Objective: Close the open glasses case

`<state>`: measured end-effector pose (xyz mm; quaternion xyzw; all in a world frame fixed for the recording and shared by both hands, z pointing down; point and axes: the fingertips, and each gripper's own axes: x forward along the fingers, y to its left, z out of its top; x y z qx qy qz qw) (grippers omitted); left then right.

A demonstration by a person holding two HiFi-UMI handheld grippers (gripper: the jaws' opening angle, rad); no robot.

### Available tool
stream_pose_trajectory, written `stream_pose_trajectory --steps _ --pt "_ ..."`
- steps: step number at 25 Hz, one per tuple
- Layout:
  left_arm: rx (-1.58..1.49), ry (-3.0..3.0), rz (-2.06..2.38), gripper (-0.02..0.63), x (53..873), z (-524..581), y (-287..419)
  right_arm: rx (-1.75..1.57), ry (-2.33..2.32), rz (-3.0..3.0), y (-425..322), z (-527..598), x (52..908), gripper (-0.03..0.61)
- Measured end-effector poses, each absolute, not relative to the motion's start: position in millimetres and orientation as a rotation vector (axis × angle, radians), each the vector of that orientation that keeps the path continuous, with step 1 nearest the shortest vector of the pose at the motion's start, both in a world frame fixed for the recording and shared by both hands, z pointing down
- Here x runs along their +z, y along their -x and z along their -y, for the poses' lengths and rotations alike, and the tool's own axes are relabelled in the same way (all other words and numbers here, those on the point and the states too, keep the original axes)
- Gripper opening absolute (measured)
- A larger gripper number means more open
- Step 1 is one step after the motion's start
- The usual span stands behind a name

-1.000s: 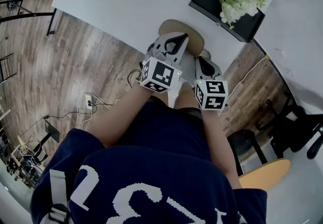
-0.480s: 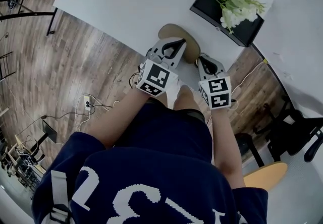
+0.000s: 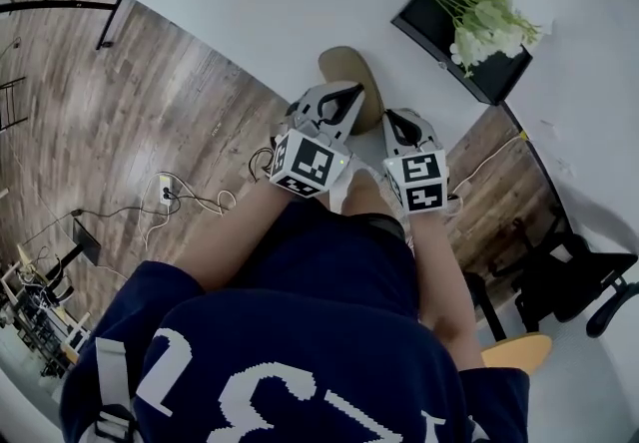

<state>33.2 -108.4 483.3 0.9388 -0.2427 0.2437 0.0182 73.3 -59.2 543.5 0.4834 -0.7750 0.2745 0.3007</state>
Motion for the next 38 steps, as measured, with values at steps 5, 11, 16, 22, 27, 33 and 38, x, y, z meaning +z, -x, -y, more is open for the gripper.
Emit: stream_pose_trajectory --steps 5,11,16,22,27,33,38 --pt "0.732 -2.879 0.714 0.012 483 109 -32 0.629 -1.195 2.078 -70 92 537 0.023" --pt "0.752 -2.934 0.596 0.012 482 84 -26 0.724 -1.105 2.132 -43 31 534 0.021" --pt "0.889 -2.882 0.66 0.012 483 86 -16 0.836 -1.112 2.152 -24 9 539 0.021" --pt "0.849 -2.85 0.679 0.012 485 89 -13 0.755 -1.128 2.142 -38 29 540 0.023" --pt "0.836 -2.83 0.686 0.012 484 89 -12 0.652 -1.215 2.118 -64 101 538 0.023" --pt "0.939 -2.792 0.582 0.012 485 91 -17 0.676 -1.254 2.081 -82 98 539 0.021" --pt "0.927 -2.777 0.48 0.012 479 75 -31 0.916 -1.362 2.014 -108 35 544 0.023"
